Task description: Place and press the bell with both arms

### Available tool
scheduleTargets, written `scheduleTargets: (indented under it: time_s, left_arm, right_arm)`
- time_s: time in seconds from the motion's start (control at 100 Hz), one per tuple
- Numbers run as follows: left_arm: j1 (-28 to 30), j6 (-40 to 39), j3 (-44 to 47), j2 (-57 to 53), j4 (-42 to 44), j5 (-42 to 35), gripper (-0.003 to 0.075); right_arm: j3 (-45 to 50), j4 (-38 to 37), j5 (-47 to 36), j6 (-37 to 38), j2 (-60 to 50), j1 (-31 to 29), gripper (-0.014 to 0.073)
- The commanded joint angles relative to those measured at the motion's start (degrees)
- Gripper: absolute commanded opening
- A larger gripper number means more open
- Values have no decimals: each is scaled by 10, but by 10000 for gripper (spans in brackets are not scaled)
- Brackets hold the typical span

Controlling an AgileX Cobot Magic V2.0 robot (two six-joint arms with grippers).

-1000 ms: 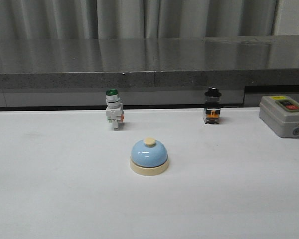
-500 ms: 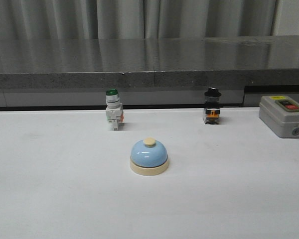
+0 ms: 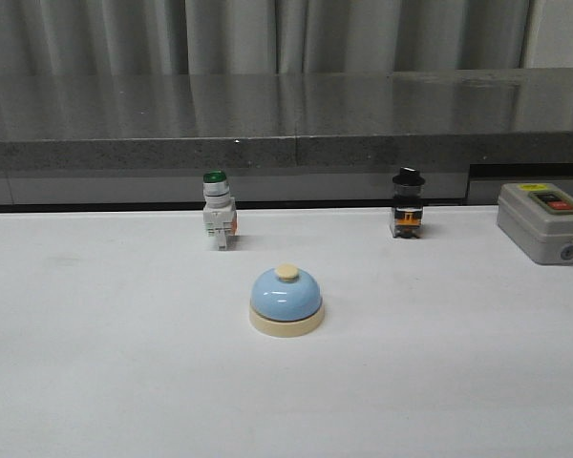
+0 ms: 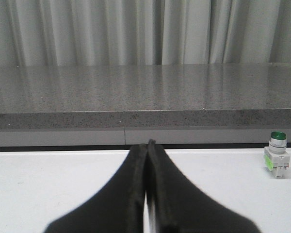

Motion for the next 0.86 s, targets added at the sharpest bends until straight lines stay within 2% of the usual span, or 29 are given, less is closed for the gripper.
scheduleTargets:
  time_s: [0.0,0.85]
  left_arm:
    - [0,-2,24,-18,0,-46,-20]
    - [0,-2,24,-18,0,-46,-20]
  right_arm:
    - [1,-13,-56,-4,-7,-4,-60]
    - [1,-18,-69,-4,-7,-4,-60]
